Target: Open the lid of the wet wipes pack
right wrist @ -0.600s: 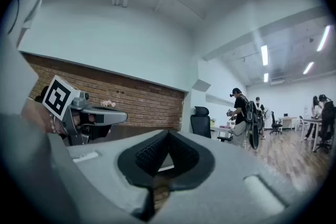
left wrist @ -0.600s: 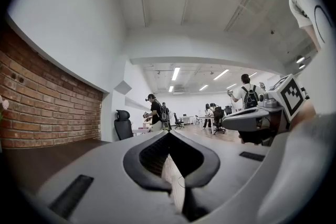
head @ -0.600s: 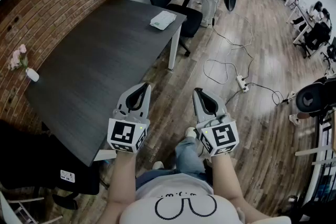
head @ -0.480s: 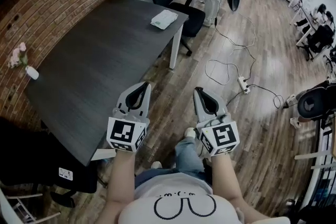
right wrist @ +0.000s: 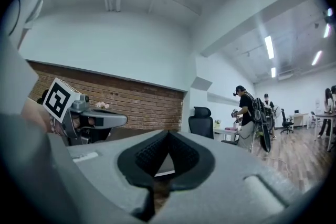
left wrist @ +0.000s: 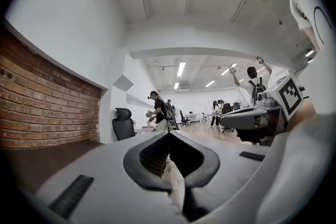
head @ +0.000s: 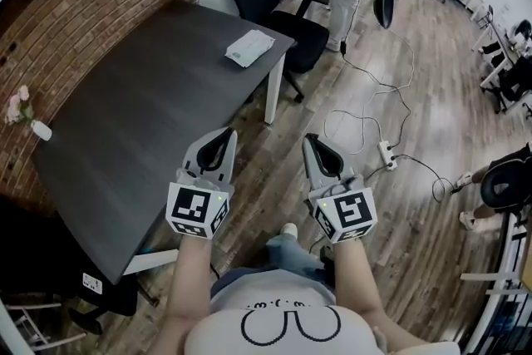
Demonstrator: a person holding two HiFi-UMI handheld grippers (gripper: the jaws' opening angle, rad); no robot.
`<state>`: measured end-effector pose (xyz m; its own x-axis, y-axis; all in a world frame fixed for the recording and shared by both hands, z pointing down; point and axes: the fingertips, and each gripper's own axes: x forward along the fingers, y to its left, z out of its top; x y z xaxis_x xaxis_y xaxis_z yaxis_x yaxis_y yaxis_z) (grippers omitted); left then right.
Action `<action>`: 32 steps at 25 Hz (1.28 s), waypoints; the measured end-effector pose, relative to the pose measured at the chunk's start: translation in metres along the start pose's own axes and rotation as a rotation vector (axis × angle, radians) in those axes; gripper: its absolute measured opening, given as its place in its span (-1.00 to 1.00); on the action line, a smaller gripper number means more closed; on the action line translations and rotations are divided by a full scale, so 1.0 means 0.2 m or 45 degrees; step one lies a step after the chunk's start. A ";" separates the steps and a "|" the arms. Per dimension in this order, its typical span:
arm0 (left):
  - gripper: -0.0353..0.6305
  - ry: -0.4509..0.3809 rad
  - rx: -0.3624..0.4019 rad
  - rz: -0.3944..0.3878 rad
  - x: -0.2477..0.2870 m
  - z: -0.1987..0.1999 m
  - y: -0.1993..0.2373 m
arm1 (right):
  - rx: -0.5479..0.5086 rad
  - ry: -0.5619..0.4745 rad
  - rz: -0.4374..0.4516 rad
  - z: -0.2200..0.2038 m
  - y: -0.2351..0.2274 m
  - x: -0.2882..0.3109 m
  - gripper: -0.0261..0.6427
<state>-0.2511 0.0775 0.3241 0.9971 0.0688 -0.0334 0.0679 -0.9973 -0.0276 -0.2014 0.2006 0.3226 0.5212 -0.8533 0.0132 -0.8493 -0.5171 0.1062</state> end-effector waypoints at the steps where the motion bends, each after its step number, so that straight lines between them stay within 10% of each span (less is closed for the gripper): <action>1: -0.90 0.000 0.000 0.007 0.08 0.00 -0.01 | -0.003 0.000 0.014 0.00 -0.07 0.04 -0.94; 16: -0.90 0.068 -0.082 0.169 0.84 -0.19 0.08 | -0.008 0.094 0.230 -0.22 -0.72 0.53 -0.94; 32: -0.90 0.108 -0.154 0.322 1.58 -0.42 0.88 | -0.070 0.222 0.449 -0.42 -1.06 1.69 -0.93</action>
<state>0.0778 -0.0777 0.3917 0.9819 -0.1800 0.0595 -0.1848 -0.9786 0.0902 0.1612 0.0268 0.3877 0.2087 -0.9513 0.2268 -0.9755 -0.1859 0.1179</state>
